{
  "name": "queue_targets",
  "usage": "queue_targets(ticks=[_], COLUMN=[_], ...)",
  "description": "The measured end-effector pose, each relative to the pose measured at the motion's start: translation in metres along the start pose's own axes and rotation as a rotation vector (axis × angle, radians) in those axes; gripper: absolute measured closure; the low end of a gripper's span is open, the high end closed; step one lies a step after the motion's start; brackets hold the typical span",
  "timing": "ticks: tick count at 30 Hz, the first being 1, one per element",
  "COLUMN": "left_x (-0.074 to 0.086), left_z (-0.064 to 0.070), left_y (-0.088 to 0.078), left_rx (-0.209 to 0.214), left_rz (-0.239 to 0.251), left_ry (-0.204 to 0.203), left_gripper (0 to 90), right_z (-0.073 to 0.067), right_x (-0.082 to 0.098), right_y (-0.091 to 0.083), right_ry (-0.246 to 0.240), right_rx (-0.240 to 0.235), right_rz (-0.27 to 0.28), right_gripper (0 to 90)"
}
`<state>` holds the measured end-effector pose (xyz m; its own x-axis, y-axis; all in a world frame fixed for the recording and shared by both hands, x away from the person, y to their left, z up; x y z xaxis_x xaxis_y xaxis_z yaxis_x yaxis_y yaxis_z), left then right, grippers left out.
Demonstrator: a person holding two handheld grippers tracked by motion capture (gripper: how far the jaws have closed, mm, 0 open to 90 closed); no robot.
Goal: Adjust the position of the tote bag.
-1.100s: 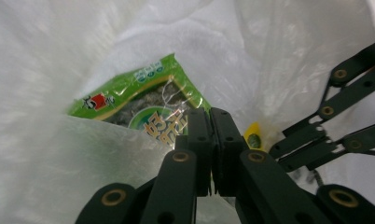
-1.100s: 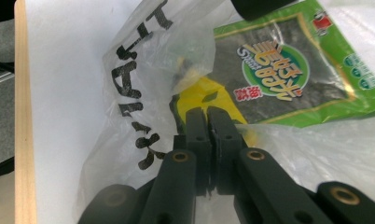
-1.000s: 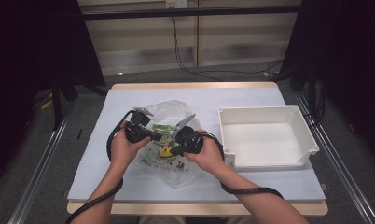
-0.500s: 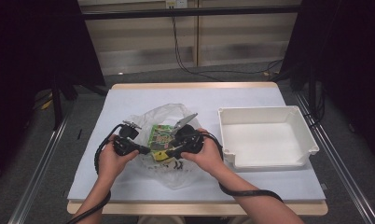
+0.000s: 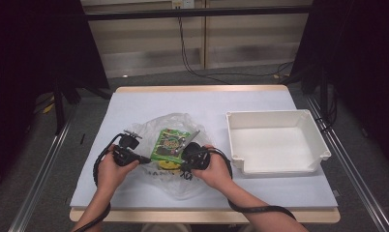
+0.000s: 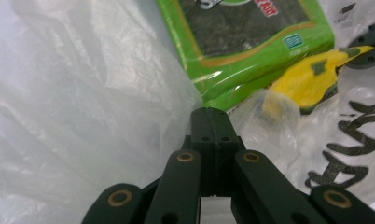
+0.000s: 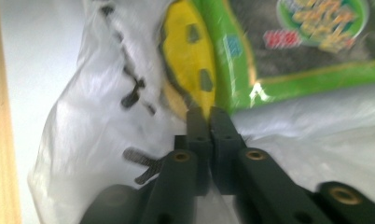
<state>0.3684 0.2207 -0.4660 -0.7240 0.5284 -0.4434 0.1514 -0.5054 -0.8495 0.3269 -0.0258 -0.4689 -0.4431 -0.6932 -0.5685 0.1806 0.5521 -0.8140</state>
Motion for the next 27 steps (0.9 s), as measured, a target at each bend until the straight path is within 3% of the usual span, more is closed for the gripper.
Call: queue_targets(ticks=[5,6,7,9,10,12,18,19,20,21,23,24,27], left_x=[0.006,0.007,0.009,0.011,0.013,0.016,0.017,0.017,0.016,0.016,0.015,0.014,0.010], left_z=[0.000,0.001,-0.001,-0.003,-0.005,-0.007,-0.012,-0.013,-0.012,-0.012,-0.010,-0.009,-0.006], left_y=[-0.003,-0.004,-0.006,-0.008,-0.010,-0.011,-0.017,-0.018,-0.017,-0.018,-0.017,-0.016,-0.014], left_rx=[-0.039,-0.044,-0.067,-0.063,-0.080,-0.070,-0.095,-0.083,-0.072,-0.056,-0.047,-0.021,-0.021], left_rz=[-0.017,-0.002,-0.025,-0.021,-0.019,-0.007,-0.004,-0.003,0.017,0.008,0.003,0.019,0.002], left_ry=[-0.013,-0.029,-0.018,-0.031,-0.030,-0.052,-0.054,-0.051,-0.076,-0.064,-0.044,-0.053,-0.021], left_gripper=[90.0,90.0,90.0,90.0,90.0,90.0,90.0,90.0,90.0,90.0,90.0,90.0,90.0], right_z=[-0.006,-0.007,-0.007,-0.006,-0.006,-0.005,-0.006,-0.006,-0.006,-0.006,-0.007,-0.006,-0.007], right_x=[0.012,0.013,0.014,0.017,0.018,0.020,0.023,0.023,0.023,0.023,0.021,0.020,0.013], right_y=[0.001,0.000,-0.001,-0.003,-0.004,-0.006,-0.008,-0.009,-0.009,-0.009,-0.011,-0.012,-0.016], right_ry=[0.009,0.016,0.026,0.037,0.043,0.052,0.050,0.048,0.042,0.038,0.043,0.048,0.083], right_rx=[-0.013,-0.016,-0.015,-0.006,0.000,-0.005,0.002,0.007,0.006,0.000,0.007,0.008,-0.007], right_rz=[-0.005,-0.004,-0.004,-0.005,-0.007,-0.011,-0.018,-0.021,-0.023,-0.025,-0.001,0.021,0.057], right_gripper=[90.0,90.0,90.0,90.0,90.0,90.0,90.0,90.0,90.0,90.0,82.9,76.5,63.5])
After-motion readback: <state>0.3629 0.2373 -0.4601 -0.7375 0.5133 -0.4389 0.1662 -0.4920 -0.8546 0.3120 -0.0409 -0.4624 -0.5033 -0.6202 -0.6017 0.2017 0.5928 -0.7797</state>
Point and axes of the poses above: each handheld gripper's, and its own axes: y roughly forward along the jaws, x roughly out of its underside, z roughly to its right, the point moved 1 cm from there along y, roughly forward along the jaws
